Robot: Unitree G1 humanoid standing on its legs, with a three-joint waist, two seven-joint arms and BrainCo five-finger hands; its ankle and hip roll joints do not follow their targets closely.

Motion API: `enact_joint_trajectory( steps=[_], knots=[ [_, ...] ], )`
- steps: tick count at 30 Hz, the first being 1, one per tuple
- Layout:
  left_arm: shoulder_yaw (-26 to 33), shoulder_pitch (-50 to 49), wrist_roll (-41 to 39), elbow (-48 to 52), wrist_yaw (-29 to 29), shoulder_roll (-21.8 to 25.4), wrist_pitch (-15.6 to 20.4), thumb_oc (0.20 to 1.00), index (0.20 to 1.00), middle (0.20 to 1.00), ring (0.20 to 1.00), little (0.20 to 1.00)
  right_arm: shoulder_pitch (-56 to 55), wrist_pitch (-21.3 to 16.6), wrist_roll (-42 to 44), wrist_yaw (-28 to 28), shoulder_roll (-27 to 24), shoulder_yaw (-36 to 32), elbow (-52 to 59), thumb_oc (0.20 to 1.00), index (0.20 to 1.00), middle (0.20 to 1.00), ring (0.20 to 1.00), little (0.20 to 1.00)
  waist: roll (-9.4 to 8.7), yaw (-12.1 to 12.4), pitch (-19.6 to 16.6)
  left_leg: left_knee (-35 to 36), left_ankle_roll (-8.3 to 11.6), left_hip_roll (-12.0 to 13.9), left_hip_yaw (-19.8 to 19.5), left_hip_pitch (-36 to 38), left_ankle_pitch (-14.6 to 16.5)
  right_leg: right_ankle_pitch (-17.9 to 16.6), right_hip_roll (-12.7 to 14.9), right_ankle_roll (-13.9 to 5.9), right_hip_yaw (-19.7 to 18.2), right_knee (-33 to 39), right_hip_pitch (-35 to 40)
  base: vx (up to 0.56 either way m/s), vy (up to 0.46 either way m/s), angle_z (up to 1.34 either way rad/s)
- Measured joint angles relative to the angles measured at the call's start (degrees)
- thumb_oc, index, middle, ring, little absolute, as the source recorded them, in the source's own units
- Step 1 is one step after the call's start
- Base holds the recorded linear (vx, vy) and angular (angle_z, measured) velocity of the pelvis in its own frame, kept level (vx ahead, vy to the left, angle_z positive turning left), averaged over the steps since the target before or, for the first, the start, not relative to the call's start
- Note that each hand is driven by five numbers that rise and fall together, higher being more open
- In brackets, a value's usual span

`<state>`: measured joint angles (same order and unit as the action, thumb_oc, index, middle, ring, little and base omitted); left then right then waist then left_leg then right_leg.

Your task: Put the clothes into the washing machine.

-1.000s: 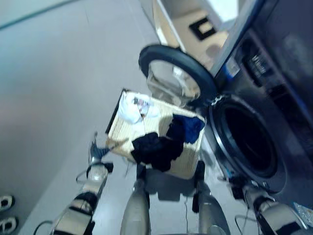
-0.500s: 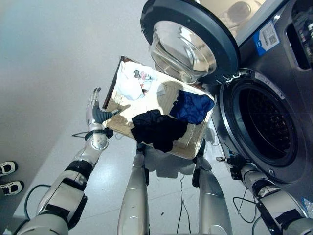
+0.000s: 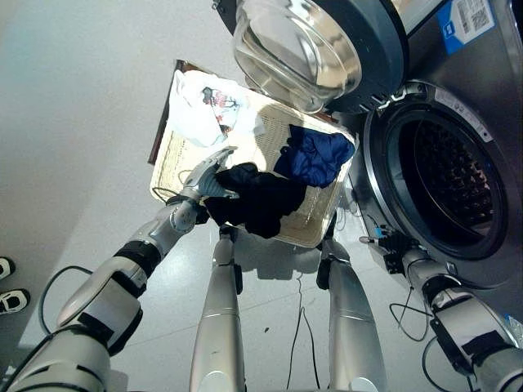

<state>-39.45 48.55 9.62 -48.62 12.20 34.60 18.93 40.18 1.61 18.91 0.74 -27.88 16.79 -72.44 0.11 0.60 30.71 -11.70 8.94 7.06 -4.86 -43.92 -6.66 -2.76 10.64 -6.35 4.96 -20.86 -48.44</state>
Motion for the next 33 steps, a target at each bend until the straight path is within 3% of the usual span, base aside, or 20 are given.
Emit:
enact_joint_trajectory(
  steps=[10, 14, 25, 28, 29, 30, 31, 32, 33],
  knots=[
    [-2.8, 0.4, -0.4, 2.9, -5.0, 0.0, -0.7, 1.000, 1.000, 1.000, 1.000, 1.000, 0.3, -0.1, 1.0, 0.0, -0.1, 0.1, -0.1, 1.000, 1.000, 1.000, 1.000, 1.000, 0.00, -0.1, 0.0, -0.6, 0.07, 0.0, -0.2, -1.7, 0.0, 0.6, 0.0, 0.17, -0.1, -1.4, -2.0, 0.01, -0.028, 0.01],
    [-4.5, 1.2, -0.4, 2.3, -7.3, -0.6, -2.1, 1.000, 1.000, 1.000, 1.000, 1.000, 0.9, -0.1, 1.1, 0.0, 0.0, 0.9, -0.2, 1.000, 1.000, 1.000, 1.000, 1.000, -0.01, -1.3, 0.0, -1.4, 0.10, -0.2, -0.8, -3.7, 0.1, 0.6, 0.0, 0.10, -0.1, -1.7, -3.4, -0.01, -0.017, 0.04],
    [-9.0, 5.4, 1.2, -5.0, -12.5, -2.6, -3.6, 1.000, 1.000, 1.000, 1.000, 1.000, 1.6, -0.1, 2.0, -0.1, 0.1, 3.0, -0.4, 1.000, 1.000, 1.000, 1.000, 1.000, -0.40, -1.8, -0.2, -1.9, 0.38, -0.2, -0.5, -3.8, 0.3, 0.4, -0.4, -0.18, -1.2, -1.3, -3.4, 0.00, 0.000, 0.00],
    [-9.4, 6.2, 5.7, -7.6, -12.2, -3.0, -3.4, 1.000, 1.000, 1.000, 1.000, 1.000, 3.0, -0.1, 2.0, -0.3, 0.6, 4.4, -0.6, 1.000, 1.000, 1.000, 1.000, 1.000, -0.85, -2.8, -0.1, -1.9, 0.41, -0.3, -0.3, -3.9, 0.3, 0.2, -0.4, -0.29, -1.4, -1.0, -3.4, 0.00, 0.005, -0.01],
    [-9.5, 6.5, 6.7, -8.2, -12.1, -3.2, -3.5, 0.580, 0.580, 0.580, 0.580, 0.580, 3.5, -0.1, 2.0, -0.4, 0.6, 4.6, -0.6, 1.000, 1.000, 1.000, 1.000, 1.000, -0.93, -2.8, -0.2, -1.9, 0.41, -0.3, -0.3, -3.9, 0.4, 0.0, -0.4, -0.30, -1.5, -0.8, -3.4, 0.00, 0.000, 0.00],
    [-10.4, 7.2, 7.2, -9.0, -12.1, -3.4, -3.5, 0.322, 0.322, 0.322, 0.322, 0.322, 4.0, -0.1, 2.1, -0.6, 0.6, 5.0, -0.6, 1.000, 1.000, 1.000, 1.000, 1.000, -0.95, -2.8, -0.2, -2.0, 0.40, -0.3, -0.2, -3.9, 0.4, -0.1, -0.5, -0.33, -1.6, -0.7, -3.4, 0.00, 0.009, -0.03],
    [-10.7, 7.6, 7.3, -9.2, -12.0, -3.4, -3.5, 0.322, 0.322, 0.322, 0.322, 0.322, 4.2, -0.1, 2.1, -0.8, 0.6, 5.4, -0.6, 1.000, 1.000, 1.000, 1.000, 1.000, -0.96, -2.8, -0.2, -2.0, 0.36, -0.3, -0.2, -3.9, 0.4, -0.1, -0.5, -0.34, -1.6, -0.6, -3.4, 0.00, 0.000, 0.00],
    [-10.9, 8.1, 7.4, -9.5, -11.7, -3.5, -3.5, 0.200, 0.200, 0.200, 0.200, 0.200, 4.6, -0.1, 2.1, -0.9, 0.7, 5.9, -0.6, 1.000, 1.000, 1.000, 1.000, 1.000, -0.99, -2.8, -0.2, -2.0, 0.37, -0.3, -0.1, -4.0, 0.4, -0.3, -0.5, -0.38, -1.6, -0.3, -3.4, 0.00, 0.000, 0.00],
    [-11.1, 8.8, 7.4, -10.2, -11.5, -3.8, -3.5, 0.200, 0.200, 0.200, 0.200, 0.200, 4.8, -0.1, 2.2, -1.0, 0.8, 5.9, -0.6, 1.000, 1.000, 1.000, 1.000, 1.000, -1.03, -2.9, -0.2, -2.0, 0.38, -0.3, -0.1, -4.2, 0.4, -0.4, -0.5, -0.43, -1.6, 0.0, -3.4, 0.00, 0.000, 0.00]
  ],
)
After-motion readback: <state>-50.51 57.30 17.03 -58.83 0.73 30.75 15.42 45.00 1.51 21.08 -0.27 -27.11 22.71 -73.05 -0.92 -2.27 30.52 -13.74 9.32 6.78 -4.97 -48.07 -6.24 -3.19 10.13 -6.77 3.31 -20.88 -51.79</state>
